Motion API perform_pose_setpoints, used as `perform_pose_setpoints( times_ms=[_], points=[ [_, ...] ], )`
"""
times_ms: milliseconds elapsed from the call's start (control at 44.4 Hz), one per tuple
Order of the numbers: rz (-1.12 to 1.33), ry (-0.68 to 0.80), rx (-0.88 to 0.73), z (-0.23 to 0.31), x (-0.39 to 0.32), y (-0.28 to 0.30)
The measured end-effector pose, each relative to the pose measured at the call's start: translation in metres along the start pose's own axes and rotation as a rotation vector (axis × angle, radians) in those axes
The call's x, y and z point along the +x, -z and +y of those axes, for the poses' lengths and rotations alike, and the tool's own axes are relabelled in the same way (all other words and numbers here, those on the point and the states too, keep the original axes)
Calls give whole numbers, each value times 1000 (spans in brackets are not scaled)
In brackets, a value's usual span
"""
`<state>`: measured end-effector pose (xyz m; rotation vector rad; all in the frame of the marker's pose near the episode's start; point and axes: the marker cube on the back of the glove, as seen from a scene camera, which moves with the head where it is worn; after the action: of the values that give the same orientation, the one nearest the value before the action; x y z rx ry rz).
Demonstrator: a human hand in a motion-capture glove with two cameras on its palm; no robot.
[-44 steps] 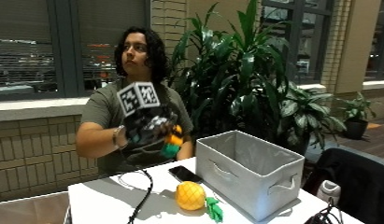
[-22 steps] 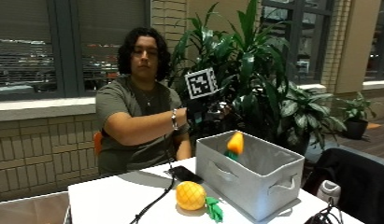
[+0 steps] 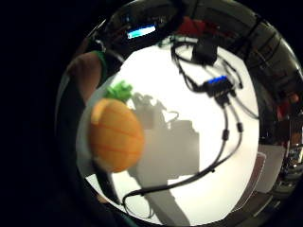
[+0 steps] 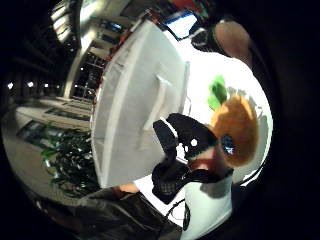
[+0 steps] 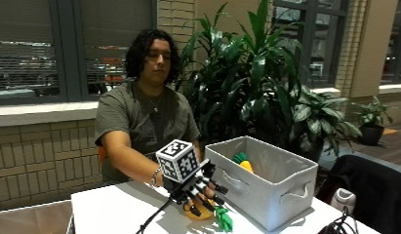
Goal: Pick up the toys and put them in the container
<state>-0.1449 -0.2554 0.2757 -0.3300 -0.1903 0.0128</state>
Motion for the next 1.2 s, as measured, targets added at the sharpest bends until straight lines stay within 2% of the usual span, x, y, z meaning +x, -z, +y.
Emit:
perform_pose_setpoints(
  times_ms=[113,225,338,406,496,631,722,834,924,1015,1195],
  points=[
    [141,40,11,3,3,-30],
    [213,68,193,5,-3,-14],
    [140,83,406,3,-20,46],
    [39,130,534,9,-54,97],
    [-95,219,615,5,-107,161],
    [-255,308,558,-20,-183,202],
    [-230,328,494,-42,-218,192],
    [-194,328,332,-58,-249,163],
    [-102,302,228,-63,-252,143],
    [-37,312,222,-55,-237,142],
    [-153,414,178,14,-182,165]
  ],
)
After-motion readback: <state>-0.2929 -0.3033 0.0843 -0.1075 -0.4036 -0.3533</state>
